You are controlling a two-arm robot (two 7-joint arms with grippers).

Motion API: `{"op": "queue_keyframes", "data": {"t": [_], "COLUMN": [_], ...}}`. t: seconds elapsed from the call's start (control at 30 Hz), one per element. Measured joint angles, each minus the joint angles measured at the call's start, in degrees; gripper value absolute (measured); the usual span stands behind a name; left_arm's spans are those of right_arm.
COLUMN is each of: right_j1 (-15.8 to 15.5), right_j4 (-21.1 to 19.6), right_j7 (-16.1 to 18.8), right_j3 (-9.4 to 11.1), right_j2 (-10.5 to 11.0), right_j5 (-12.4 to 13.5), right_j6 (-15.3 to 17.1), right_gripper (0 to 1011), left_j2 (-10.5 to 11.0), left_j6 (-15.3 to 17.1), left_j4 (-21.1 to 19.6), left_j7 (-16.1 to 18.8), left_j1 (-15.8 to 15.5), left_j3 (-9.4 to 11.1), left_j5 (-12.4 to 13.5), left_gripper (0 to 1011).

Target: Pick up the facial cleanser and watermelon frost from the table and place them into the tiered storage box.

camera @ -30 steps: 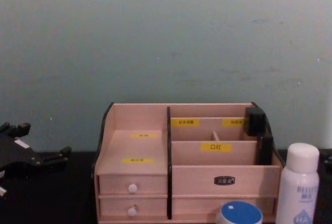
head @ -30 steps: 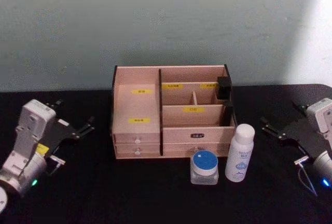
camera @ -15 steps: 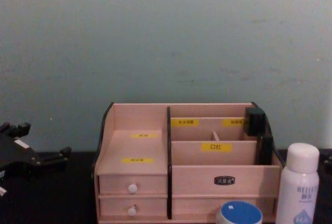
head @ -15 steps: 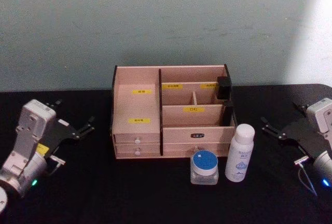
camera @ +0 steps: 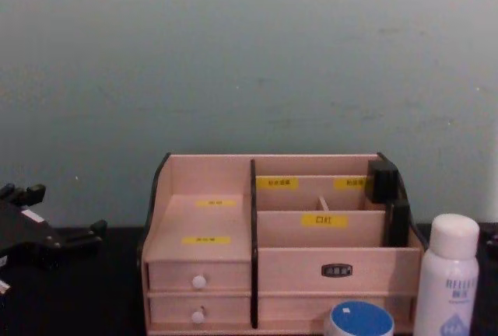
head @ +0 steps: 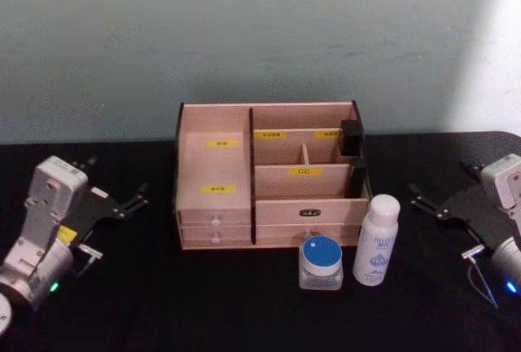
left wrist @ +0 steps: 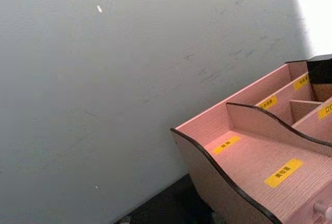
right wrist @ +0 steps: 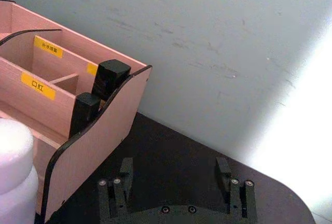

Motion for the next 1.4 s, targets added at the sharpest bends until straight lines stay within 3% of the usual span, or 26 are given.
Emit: {"op": "queue_keyframes", "data": {"t": [0.9,1.1,1.4], "right_j1": [0.0,-0.6,-4.5], "right_j4": [0.0,-0.5,-5.2], "right_j7": [0.0,1.4,4.0], "right_j3": [0.1,1.3,4.4], "right_j2": [0.0,-0.2,1.3], "right_j5": [0.0,0.6,3.4], "right_j6": [0.0,0.1,1.9], "right_gripper": [1000,1000,1000], "left_j2": [0.0,0.0,0.0], "left_j6": [0.0,0.0,0.0], "left_j4": [0.0,0.0,0.0], "left_j7": [0.0,0.0,0.0], "left_j1": [0.0,0.0,0.0], "left_j3": [0.0,0.0,0.0], "left_j5": [0.0,0.0,0.0], "left_gripper": [1001,1002,1001]}}
